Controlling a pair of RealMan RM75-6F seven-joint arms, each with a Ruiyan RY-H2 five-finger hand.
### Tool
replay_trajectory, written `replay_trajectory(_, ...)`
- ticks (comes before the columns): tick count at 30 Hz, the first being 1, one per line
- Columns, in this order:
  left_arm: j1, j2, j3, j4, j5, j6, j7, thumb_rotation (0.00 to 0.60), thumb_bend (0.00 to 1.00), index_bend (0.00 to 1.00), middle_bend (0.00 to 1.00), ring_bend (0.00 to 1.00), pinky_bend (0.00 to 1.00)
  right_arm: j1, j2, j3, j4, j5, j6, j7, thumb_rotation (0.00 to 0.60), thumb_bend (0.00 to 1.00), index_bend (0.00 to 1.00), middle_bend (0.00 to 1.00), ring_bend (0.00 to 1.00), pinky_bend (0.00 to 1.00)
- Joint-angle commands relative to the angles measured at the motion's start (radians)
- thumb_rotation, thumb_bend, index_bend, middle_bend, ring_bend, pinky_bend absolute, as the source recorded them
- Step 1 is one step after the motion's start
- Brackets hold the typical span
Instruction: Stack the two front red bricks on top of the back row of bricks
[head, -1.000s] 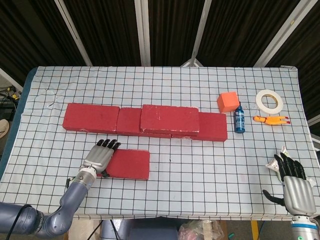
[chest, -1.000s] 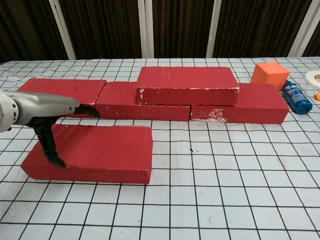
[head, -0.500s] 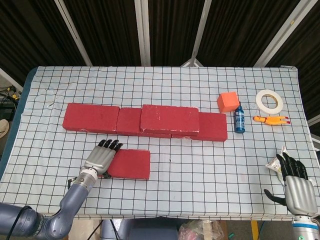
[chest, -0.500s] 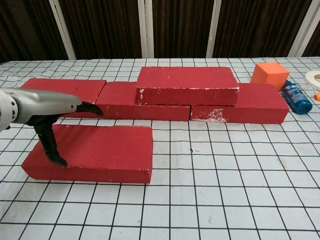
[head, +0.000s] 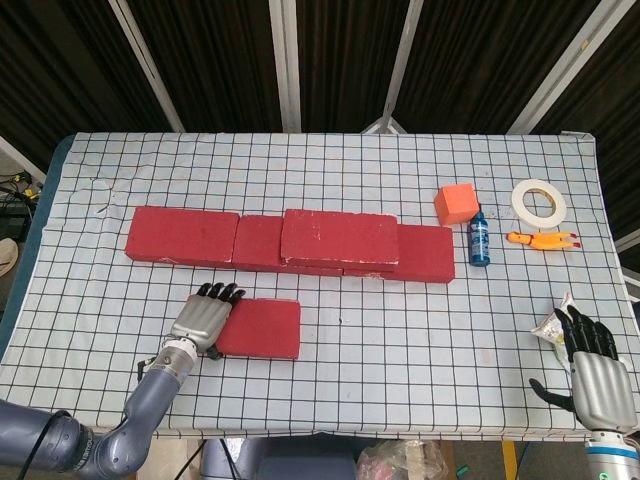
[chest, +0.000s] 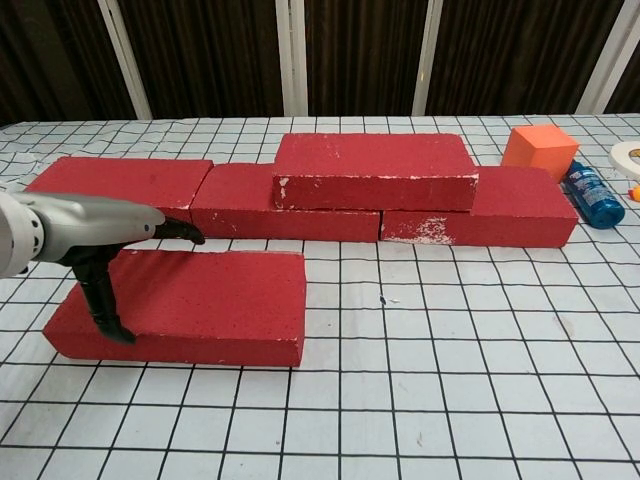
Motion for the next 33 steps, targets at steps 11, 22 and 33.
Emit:
replay_trajectory(11,-0.009,-0.019,0.005,0.028,-0.003,0.006,0.013,0.6,0.0,0.05,0.01,0.0,0.1,0.001,0.001,0.004,-0.004,0.01,-0.005,0.009,0.6,0.18,0.03,0.0,0.0,0.0)
replay_trajectory(22,-0.022,-0.035,-0.002,0.044,-0.027,0.019,0.04,0.6,0.0,0.16,0.12,0.0,0.1,0.005,0.0,0.009,-0.003,0.021,-0.013,0.011,0.6,0.18,0.03,0.0,0.0,0.0)
replay_trajectory(33,-0.02,-0.006,-0.026,0.022,-0.003,0.029,0.021,0.6,0.0,0.23,0.18,0.0,0.1,0.007,-0.004,0.008,-0.007,0.025,-0.016,0.002,0.6,0.18,0.03,0.0,0.0,0.0)
